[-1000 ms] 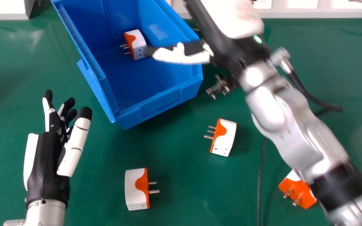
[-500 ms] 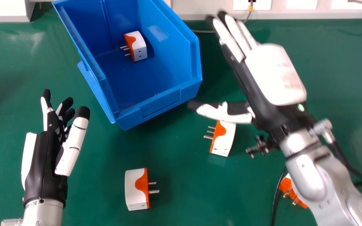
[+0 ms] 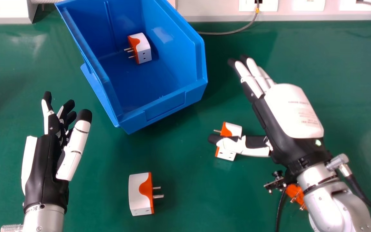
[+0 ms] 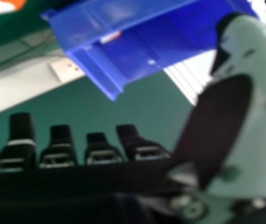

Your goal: Pick all objects and put in blue box

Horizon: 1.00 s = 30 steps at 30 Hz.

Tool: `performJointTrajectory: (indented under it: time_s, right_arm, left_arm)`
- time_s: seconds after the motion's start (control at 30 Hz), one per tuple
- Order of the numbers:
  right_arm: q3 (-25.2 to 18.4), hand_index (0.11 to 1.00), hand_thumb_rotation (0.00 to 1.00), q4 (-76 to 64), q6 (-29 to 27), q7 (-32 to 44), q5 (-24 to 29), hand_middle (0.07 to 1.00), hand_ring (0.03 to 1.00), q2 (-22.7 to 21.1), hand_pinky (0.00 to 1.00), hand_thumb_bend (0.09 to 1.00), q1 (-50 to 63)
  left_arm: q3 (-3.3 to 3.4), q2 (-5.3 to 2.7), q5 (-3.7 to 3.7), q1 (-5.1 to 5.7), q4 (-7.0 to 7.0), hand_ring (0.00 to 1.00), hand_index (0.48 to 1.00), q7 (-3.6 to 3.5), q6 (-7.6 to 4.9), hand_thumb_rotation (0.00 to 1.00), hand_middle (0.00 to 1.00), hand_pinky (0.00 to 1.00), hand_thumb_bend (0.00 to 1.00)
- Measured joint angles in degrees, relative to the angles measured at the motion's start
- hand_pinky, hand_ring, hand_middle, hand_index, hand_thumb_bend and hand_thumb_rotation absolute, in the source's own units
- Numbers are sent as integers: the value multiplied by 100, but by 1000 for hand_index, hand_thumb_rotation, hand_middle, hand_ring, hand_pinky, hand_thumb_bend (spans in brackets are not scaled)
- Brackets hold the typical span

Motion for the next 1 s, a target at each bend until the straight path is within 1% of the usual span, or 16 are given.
performJointTrajectory:
  time_s: [0.17,0.47,0.73,0.83,1.0]
  right_arm:
    - [110,965,505,327,218,201,-191,996,950,-5,854,456,-47]
    - [508,969,535,1006,564,627,-463,997,953,45,866,462,-536]
    - [889,952,516,1927,953,964,-512,984,939,196,866,459,-1284]
    - [1035,947,513,2234,1052,1082,-616,980,936,236,866,459,-1547]
    - [1190,942,510,2503,1062,1199,-668,976,933,219,868,458,-1845]
  left_arm:
    - [7,0,0,-15,2,940,964,28,1,802,950,887,545]
    - [6,-2,-1,-67,11,942,964,35,9,806,951,882,562]
    - [14,-2,-4,-91,25,945,964,32,30,807,953,882,558]
    - [17,-3,-4,-104,25,945,964,29,37,806,952,882,555]
    - [29,-2,-5,-102,25,944,964,30,42,805,952,882,551]
